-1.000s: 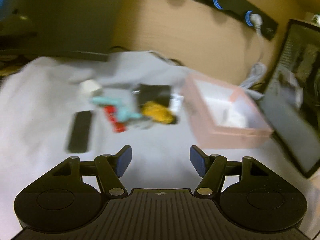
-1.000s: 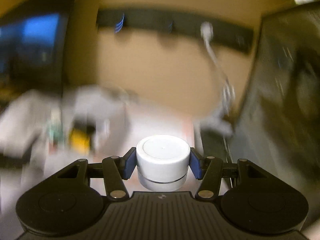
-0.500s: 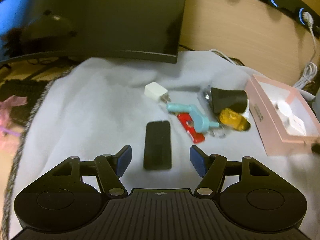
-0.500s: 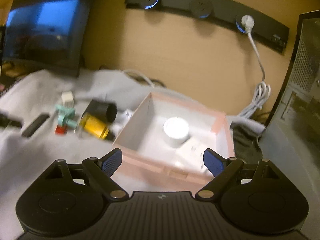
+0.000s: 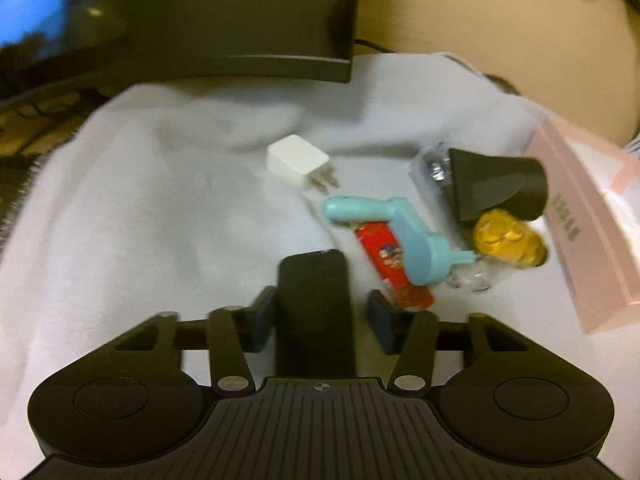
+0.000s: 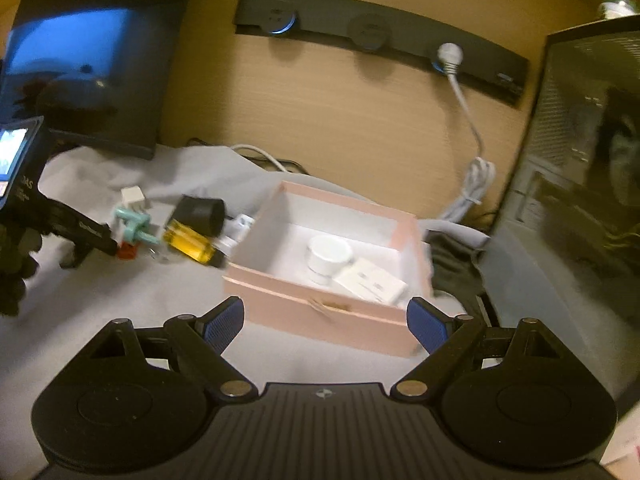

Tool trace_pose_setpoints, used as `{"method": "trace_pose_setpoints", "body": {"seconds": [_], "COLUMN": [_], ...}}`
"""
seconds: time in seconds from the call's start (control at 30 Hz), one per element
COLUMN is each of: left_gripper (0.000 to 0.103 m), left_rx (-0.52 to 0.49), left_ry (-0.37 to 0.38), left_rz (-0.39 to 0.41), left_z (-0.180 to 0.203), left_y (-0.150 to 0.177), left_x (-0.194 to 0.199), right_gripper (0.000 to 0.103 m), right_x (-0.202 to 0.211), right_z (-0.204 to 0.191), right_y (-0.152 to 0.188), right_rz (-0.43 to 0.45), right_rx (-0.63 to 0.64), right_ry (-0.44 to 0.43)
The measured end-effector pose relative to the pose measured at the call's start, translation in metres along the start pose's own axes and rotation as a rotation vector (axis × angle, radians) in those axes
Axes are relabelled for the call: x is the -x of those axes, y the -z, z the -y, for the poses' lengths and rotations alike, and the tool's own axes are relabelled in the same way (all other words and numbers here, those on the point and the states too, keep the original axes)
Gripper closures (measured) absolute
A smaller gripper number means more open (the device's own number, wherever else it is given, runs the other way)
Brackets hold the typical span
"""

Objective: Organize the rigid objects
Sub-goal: 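Carry the black strip into the pink box with the left gripper while the right grasps the white plug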

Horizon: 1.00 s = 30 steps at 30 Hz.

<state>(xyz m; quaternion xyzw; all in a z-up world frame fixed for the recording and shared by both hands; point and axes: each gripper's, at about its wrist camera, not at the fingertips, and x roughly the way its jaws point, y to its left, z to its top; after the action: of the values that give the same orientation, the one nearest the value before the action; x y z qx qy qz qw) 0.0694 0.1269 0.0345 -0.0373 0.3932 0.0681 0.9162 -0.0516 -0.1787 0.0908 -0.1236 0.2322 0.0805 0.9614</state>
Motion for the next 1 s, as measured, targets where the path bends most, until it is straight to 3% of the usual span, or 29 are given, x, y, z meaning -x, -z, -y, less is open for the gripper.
{"method": "trace_pose_setpoints", "body": {"seconds": [0.07, 0.2, 0.27, 0.4, 0.63, 0.8, 0.93, 1.0], "left_gripper": [0.06, 0.06, 0.06, 0.06, 0.06, 0.06, 0.06, 0.06], "left_rx": [-0.028, 0.041, 0.043, 0.108, 0.223, 0.265, 0.234, 0.206], "left_ry": [-0.009, 0.052, 0.05, 0.114, 0.149, 0.175, 0.234, 0.255], "left_rz": [-0.005, 0.042, 0.069, 0.069, 0.047, 0.045, 0.061, 0.071], "left_z": [0.003, -0.007, -0.011, -0.03, -0.083, -0.114, -0.128, -0.13], "left_y": [0.001, 0.012, 0.023, 0.045, 0.048, 0.049, 0.051, 0.053], "left_x": [0.005, 0.033, 0.052, 0.083, 0.116, 0.129, 0.138, 0.143], "right_gripper": [0.014, 0.014, 0.014, 0.014, 0.014, 0.014, 0.018, 0.026], "right_x": [0.001, -0.011, -0.017, -0.032, -0.073, -0.129, -0.184, -0.211], "right_z": [0.007, 0.008, 0.0, -0.026, -0.098, -0.172, -0.222, -0.241], "right_y": [0.003, 0.002, -0.002, -0.022, -0.08, -0.124, -0.154, -0.158], "right_rz": [0.005, -0.011, -0.016, -0.026, -0.099, -0.145, -0.183, -0.199], "right_rx": [-0.007, 0.002, 0.035, 0.067, 0.028, 0.099, 0.092, 0.088], "right_ry": [-0.016, -0.076, -0.1, -0.16, -0.257, -0.314, -0.361, -0.339]}}
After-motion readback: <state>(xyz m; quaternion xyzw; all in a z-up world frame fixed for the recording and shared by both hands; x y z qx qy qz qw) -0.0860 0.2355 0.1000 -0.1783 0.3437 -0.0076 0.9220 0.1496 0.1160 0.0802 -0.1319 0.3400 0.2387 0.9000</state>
